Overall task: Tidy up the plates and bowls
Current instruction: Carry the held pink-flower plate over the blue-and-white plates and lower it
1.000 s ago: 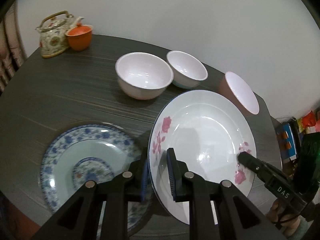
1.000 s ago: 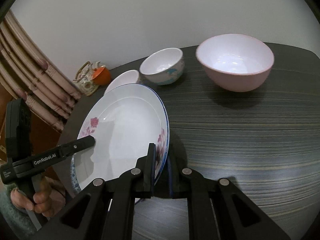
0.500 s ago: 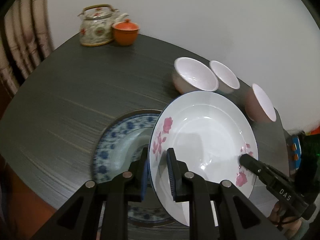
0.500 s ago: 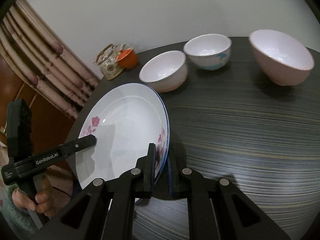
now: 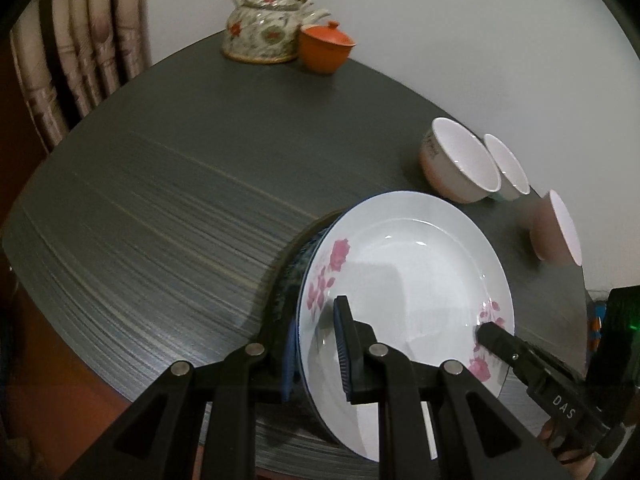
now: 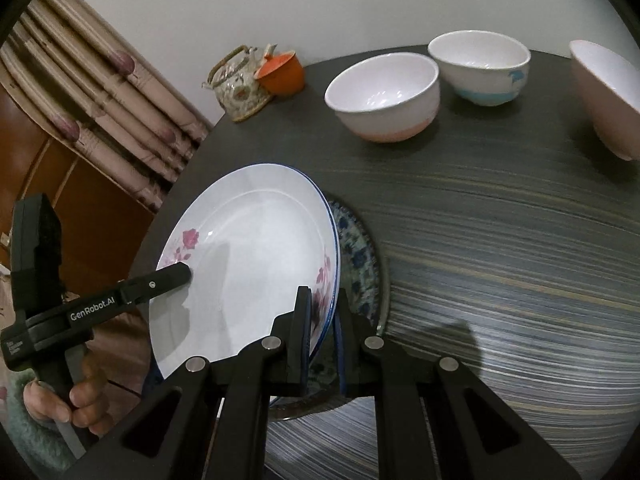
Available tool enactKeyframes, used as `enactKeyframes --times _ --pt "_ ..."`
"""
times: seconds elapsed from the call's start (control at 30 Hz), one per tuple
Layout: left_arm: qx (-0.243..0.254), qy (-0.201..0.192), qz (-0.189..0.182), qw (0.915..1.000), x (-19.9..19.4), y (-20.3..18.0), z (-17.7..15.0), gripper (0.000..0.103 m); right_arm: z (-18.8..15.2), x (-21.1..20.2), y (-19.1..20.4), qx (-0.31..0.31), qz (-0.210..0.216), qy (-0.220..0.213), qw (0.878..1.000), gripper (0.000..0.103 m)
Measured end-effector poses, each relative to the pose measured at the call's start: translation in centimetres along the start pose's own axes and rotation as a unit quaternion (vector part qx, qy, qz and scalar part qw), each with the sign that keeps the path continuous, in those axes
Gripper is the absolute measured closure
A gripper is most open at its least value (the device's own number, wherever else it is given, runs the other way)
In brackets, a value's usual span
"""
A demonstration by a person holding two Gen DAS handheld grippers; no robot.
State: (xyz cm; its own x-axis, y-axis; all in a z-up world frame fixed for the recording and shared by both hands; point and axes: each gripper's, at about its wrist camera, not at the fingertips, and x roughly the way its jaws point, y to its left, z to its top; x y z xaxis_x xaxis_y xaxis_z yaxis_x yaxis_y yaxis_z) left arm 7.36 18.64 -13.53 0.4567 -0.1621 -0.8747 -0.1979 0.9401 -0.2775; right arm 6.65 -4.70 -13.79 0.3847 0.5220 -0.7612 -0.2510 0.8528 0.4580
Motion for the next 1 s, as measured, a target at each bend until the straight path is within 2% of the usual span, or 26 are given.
enactKeyframes --times 0.37,0.53,0.73,1.0 --pt "-0.02 0.012 0.017 0.9996 1.4 2.0 0.0 0.086 -0.5 2.5 0.8 0.001 -0.002 0.026 1.0 0.092" --pt "-0.013 0.01 0.021 0.9996 1.9 1.5 0.2 0.086 -0.6 3.0 0.8 0.005 -0.003 0.032 0.999 0.092" --pt "0.008 0.004 0.045 0.999 2.2 0.6 0.2 0.086 -0.7 2.9 0.5 0.006 -0.012 0.03 0.999 0.091" --pt "0.056 -0.018 0.103 0.9929 2.8 -1.6 -0.2 0.086 -0.7 3.0 0.4 0.005 -0.028 0.027 0.999 0.091"
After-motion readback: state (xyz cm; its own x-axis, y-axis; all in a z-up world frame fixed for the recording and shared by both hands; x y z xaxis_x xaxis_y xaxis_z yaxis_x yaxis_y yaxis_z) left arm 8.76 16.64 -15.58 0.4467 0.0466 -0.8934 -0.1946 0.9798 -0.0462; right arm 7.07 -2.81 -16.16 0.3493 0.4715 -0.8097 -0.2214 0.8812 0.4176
